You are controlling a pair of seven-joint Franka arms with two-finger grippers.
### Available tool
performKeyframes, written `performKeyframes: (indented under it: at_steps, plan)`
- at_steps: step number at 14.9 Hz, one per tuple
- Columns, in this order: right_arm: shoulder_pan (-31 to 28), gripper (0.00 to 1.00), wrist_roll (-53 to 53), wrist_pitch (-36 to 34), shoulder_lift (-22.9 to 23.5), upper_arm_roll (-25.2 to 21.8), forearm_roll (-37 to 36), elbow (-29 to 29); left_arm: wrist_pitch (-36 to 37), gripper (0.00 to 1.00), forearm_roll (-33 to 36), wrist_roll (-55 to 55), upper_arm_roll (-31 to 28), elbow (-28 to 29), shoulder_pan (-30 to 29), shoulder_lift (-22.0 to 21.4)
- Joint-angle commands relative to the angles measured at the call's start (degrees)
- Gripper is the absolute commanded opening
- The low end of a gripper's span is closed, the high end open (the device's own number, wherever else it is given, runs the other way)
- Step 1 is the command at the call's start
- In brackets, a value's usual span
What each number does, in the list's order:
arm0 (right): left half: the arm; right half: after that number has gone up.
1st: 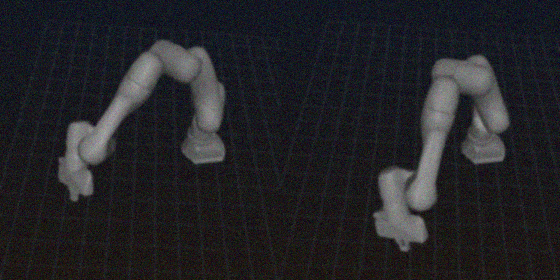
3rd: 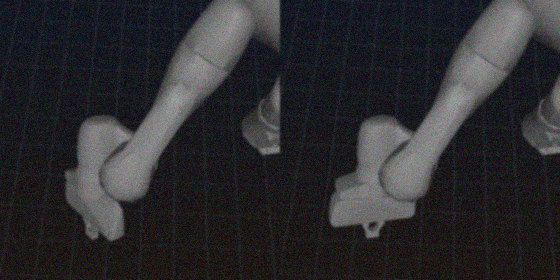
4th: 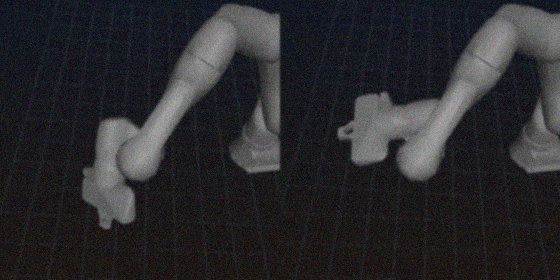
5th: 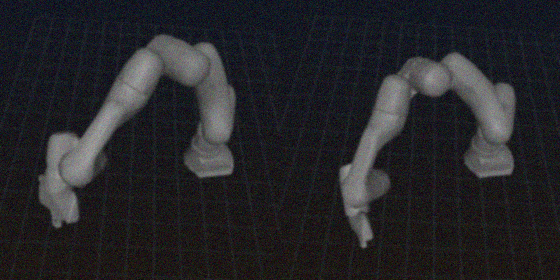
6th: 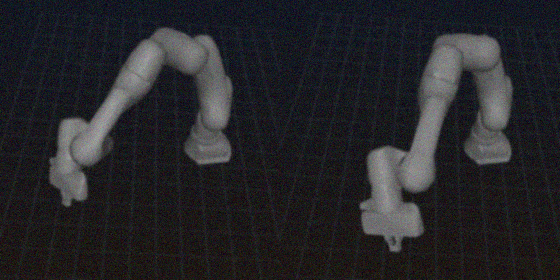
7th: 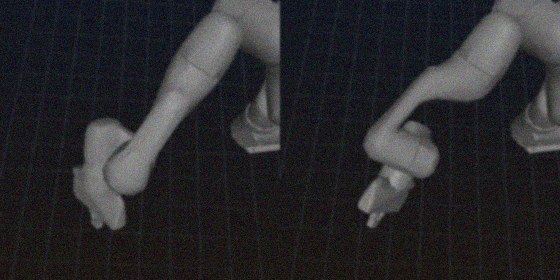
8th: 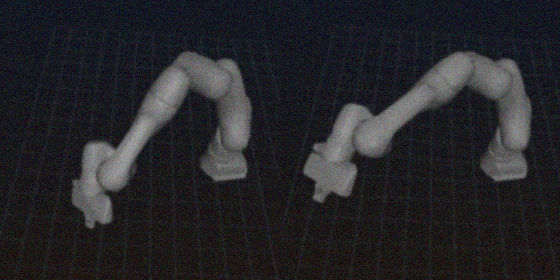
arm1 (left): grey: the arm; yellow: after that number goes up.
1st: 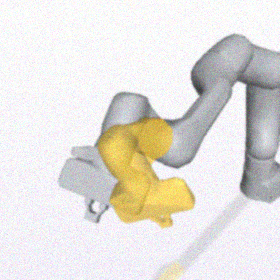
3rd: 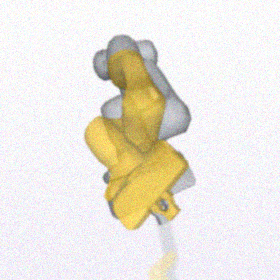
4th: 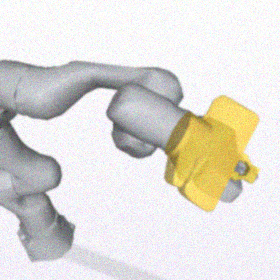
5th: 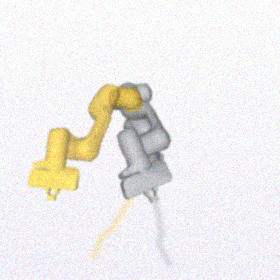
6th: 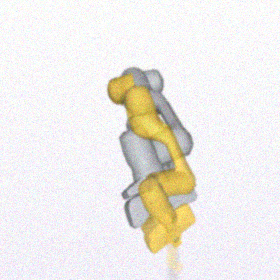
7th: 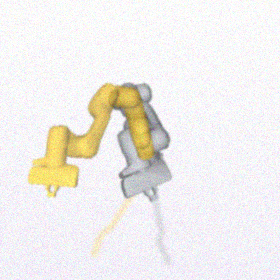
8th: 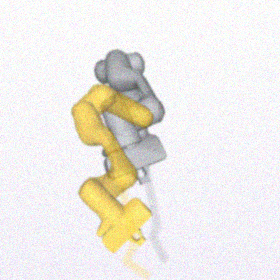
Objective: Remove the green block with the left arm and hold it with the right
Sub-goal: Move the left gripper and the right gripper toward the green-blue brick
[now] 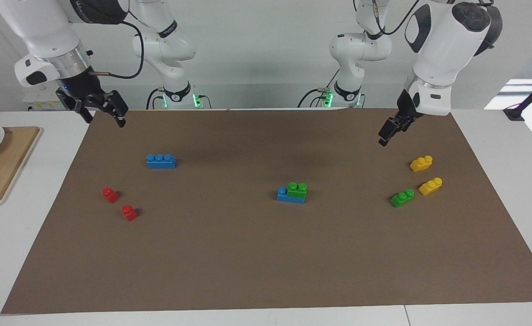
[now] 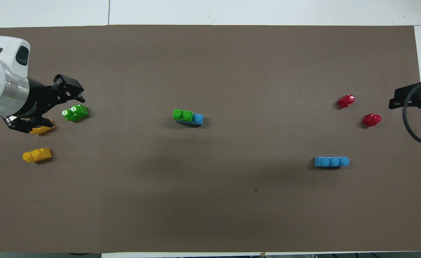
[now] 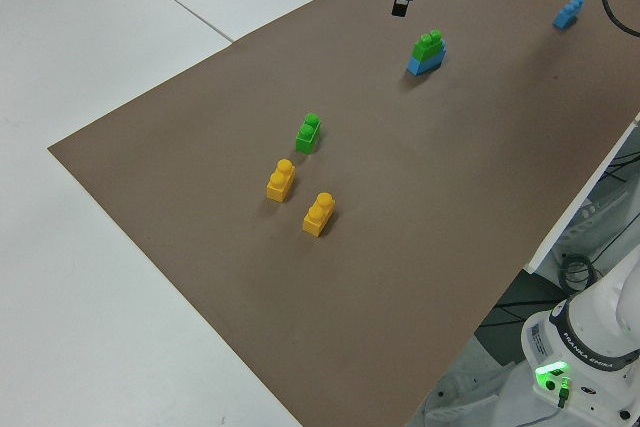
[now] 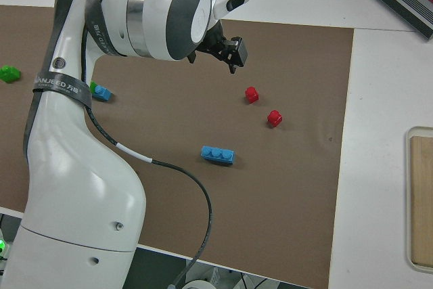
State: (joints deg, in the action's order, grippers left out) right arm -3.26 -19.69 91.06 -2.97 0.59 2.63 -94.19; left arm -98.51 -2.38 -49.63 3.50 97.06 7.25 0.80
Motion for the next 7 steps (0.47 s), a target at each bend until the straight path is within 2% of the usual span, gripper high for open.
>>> performKeyframes:
  at_steps: [1,4,7]
  plan:
    - [0.7,0.97,-18.48,1.4,-3.44,0.9,3.43,-6.44,-1.68,1.0,-1.05,-14.67,-0.25,-3.36,2.67,4.98]
    - [3.51,0.96,-32.11,3.51,-3.71,0.9,4.05,-8.82,-1.42,1.0,-2.27,-21.89,-0.25,-5.83,4.08,8.5]
    - [4.93,0.95,-49.87,5.79,-2.4,0.9,11.24,-9.7,-3.25,1.0,-2.72,-27.17,-0.25,-6.54,4.52,11.32]
